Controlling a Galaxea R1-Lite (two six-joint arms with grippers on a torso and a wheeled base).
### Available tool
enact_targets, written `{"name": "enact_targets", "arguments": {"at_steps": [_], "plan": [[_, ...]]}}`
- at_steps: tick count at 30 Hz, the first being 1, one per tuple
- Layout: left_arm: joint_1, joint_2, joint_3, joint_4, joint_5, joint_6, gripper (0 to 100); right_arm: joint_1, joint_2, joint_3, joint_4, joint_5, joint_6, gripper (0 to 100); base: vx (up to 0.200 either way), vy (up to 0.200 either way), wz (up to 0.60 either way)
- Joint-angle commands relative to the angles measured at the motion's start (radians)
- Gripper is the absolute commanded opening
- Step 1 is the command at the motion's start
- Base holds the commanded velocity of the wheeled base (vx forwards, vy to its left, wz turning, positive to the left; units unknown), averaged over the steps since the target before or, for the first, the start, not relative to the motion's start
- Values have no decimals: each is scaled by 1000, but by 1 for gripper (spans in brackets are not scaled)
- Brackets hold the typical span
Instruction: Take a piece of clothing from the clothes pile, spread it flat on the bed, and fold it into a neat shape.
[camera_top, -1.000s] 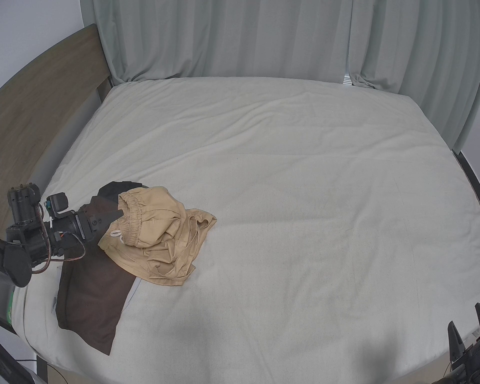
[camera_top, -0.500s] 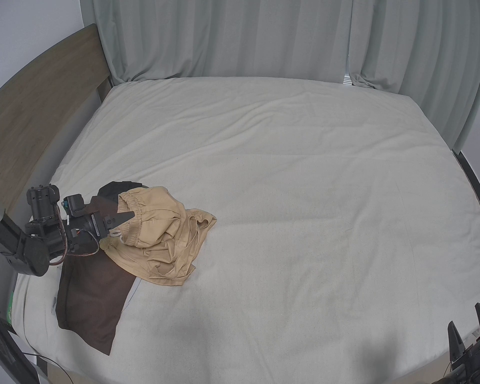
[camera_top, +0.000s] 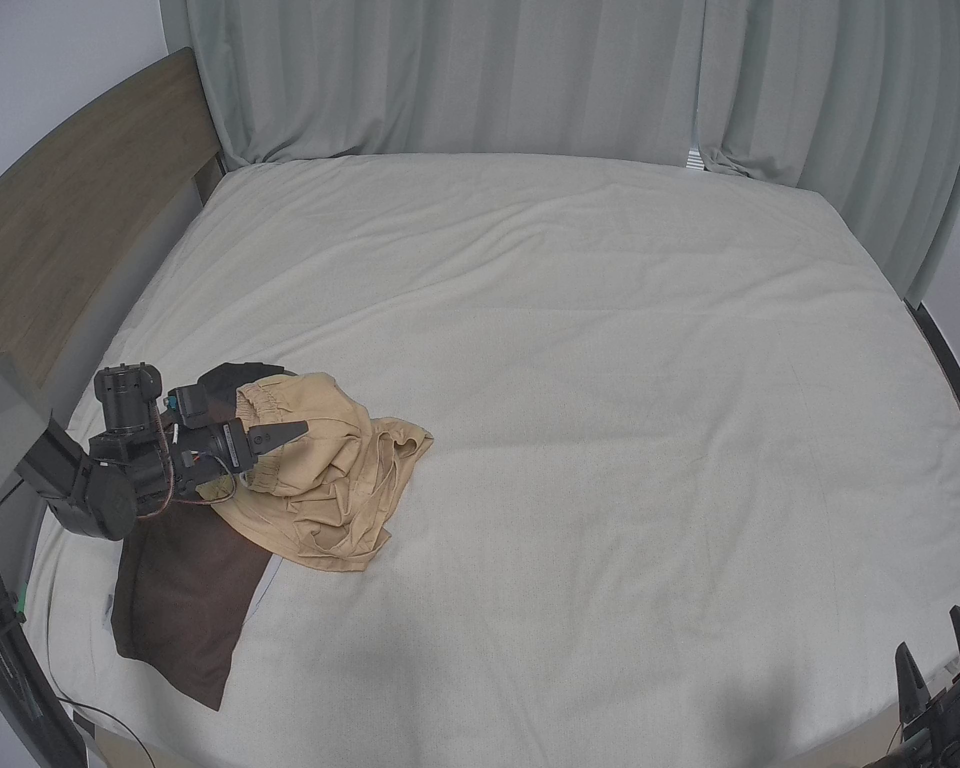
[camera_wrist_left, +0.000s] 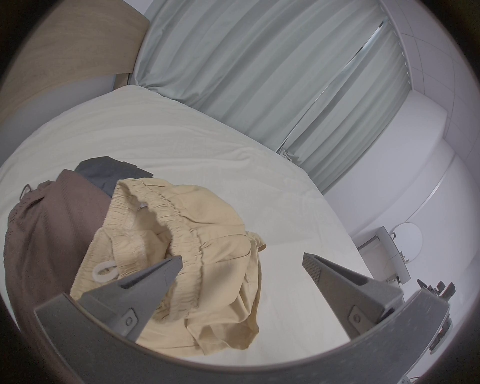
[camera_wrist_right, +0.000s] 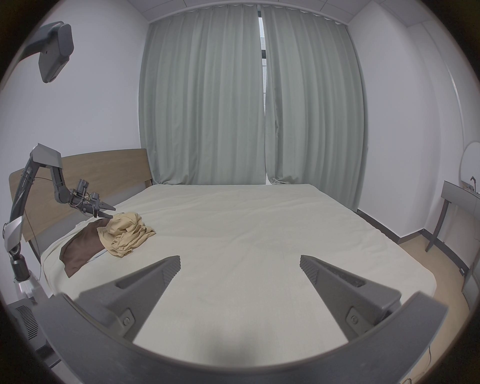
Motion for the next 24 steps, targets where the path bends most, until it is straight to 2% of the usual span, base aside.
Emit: {"name": "enact_targets", "arguments": {"at_steps": [1, 7, 15, 24], "plan": [[-15, 45, -35, 0, 3, -1, 100, 1, -12, 16, 0, 0, 0, 100, 0, 0, 0], [-15, 102, -93, 0, 26, -1, 100, 1, -12, 16, 0, 0, 0, 100, 0, 0, 0], [33, 60, -79, 12, 22, 1, 100, -1, -12, 16, 0, 0, 0, 100, 0, 0, 0], [25, 97, -81, 12, 23, -1, 100, -1, -10, 16, 0, 0, 0, 100, 0, 0, 0]]}}
